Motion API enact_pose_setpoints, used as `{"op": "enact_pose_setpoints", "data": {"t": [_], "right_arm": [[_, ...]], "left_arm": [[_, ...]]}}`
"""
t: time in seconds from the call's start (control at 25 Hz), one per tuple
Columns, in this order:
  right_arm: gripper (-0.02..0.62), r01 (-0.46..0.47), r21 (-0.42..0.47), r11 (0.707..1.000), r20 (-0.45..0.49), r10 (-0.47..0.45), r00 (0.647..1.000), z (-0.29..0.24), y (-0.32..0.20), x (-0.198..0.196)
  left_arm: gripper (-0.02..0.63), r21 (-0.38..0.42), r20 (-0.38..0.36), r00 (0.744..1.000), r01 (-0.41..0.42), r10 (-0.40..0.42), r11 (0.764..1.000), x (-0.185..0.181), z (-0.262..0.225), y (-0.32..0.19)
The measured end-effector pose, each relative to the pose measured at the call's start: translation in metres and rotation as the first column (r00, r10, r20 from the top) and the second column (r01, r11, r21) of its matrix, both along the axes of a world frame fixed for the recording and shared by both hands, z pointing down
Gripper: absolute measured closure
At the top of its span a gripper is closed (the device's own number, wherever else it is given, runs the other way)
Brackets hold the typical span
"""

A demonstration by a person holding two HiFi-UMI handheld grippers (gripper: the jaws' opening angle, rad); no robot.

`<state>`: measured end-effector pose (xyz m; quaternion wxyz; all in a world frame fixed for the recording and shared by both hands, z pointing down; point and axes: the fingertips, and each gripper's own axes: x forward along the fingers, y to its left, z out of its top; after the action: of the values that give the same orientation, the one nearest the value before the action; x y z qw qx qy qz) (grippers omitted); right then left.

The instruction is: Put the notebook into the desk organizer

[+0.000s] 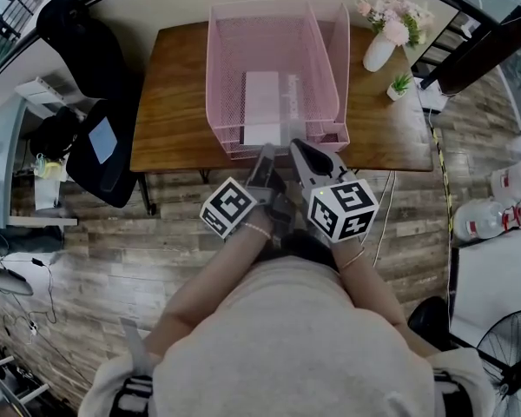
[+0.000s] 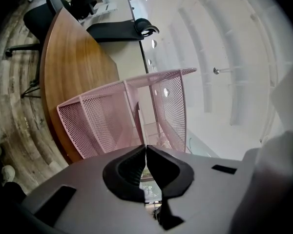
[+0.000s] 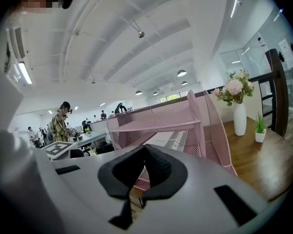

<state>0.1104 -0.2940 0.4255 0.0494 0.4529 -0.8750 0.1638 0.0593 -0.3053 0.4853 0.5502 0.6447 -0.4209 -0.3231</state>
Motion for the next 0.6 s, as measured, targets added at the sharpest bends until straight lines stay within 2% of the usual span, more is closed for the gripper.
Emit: {"op": "enact_pose_setpoints", "data": {"t": [0.24,0.6], "right_arm": [[0.586,0.011,0.002,1.000,0.002,-0.011,1.000,0.0002,-0.0035,0.0003],[0.586,0.014,0.003,1.000,0.007,-0.014,1.000,0.0001,-0.0077,0.0031]], "left_arm": [[0.592,-0.007,-0.028,0.999,0.020,-0.021,1.000,-0.0001,0.0020,-0.0025],[0.571,-0.012,-0.022,0.999,0.027,-0.027,1.000,0.0009,0.0045,-0.0088]]}}
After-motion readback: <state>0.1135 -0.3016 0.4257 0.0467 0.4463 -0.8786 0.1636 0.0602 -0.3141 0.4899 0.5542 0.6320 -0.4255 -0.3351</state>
